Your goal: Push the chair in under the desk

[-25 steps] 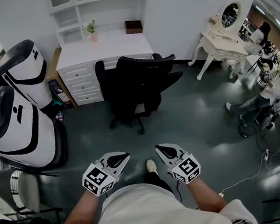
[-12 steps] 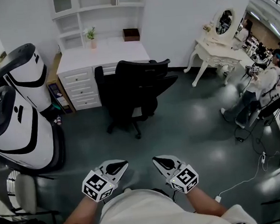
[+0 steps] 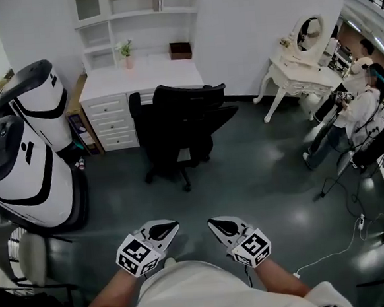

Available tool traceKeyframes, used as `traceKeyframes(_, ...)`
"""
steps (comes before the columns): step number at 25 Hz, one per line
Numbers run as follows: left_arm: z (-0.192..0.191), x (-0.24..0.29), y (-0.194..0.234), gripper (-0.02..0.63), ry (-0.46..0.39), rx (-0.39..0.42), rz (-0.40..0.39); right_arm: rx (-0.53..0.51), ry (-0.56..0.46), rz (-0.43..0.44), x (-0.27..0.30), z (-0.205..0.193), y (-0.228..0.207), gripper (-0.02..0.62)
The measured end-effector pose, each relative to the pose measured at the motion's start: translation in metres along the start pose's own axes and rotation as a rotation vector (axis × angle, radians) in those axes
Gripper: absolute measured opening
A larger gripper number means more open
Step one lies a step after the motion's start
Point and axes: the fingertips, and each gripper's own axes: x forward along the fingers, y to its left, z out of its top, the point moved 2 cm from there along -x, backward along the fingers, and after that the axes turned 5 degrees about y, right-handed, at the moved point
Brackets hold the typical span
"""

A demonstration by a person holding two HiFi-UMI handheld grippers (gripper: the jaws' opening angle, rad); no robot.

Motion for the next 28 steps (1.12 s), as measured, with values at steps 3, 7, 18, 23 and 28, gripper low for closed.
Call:
traceKeyframes(3,-0.004,0.001,-0.004,-0.003,-0.011,-0.038,0.021,0.005,-0.011,0.002,-0.006,-0.003,0.000,0.004)
traceKeyframes(7,-0.005,-0.001,-0.005,-0.003,-0.017,-0.057,0.057,0.013,-0.027,0.005,-0.013,-0.006,0.001,0.004)
traceKeyframes(18,-0.007,0.000,-0.015,-0.003,-0.022,-0.063,0.095,0.011,-0.041,0.005,-0.024,-0.013,0.001,0.003)
traceKeyframes(23,-0.012,0.002,-0.017,-0.003,-0.015,-0.069,0.097,0.008,-0.037,0.003,-0.027,-0.018,-0.002,0.003)
traceKeyframes(28,-0.014,0.000,-0.016,-0.003,-0.014,-0.080,0.106,0.015,-0.033,0.004,-0.028,-0.021,-0.002,0.003)
